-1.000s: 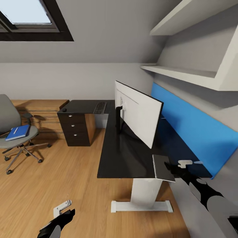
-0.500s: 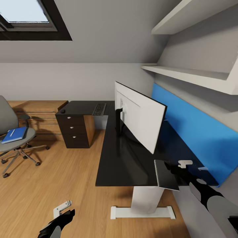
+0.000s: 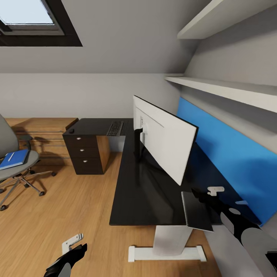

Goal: In the bedroom, organize the workspace by keeping the computer under the desk, ensuring the monitor is on the desk, placing the keyboard on the desk next to the monitor, placing the mouse on the desk next to the keyboard, moving the folder from the swivel chair onto the desk next to the mouse, stacking the notebook on top of the folder with the pen on top of the notebook, and positioning the swivel chair next to the desk.

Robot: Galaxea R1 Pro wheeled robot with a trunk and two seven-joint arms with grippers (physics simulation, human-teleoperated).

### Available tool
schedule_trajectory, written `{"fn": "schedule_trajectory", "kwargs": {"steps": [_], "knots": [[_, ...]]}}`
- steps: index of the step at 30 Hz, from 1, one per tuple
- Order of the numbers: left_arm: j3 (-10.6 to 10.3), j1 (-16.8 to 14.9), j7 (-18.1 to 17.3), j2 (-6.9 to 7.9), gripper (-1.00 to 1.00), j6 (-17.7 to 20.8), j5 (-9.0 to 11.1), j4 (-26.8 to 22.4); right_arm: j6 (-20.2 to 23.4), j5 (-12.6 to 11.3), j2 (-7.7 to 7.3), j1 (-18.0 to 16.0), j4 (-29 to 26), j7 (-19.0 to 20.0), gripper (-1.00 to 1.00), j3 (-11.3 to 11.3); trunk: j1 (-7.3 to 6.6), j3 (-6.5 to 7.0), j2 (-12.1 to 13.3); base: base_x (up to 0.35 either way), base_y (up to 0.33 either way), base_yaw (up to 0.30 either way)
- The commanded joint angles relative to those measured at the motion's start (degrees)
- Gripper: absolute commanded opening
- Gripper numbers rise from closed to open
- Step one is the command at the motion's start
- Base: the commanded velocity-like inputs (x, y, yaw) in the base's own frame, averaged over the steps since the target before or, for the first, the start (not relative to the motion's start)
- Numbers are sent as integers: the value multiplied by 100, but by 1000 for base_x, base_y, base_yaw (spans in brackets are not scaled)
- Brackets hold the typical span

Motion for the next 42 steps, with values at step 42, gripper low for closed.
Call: {"fn": "schedule_trajectory", "kwargs": {"steps": [42], "knots": [[0, -1, 67, 12, 100, 31, 81, -28, -14, -59, -14, -6, 11, -60, 100, 40, 110, -96, -204, 72, 0, 0]]}}
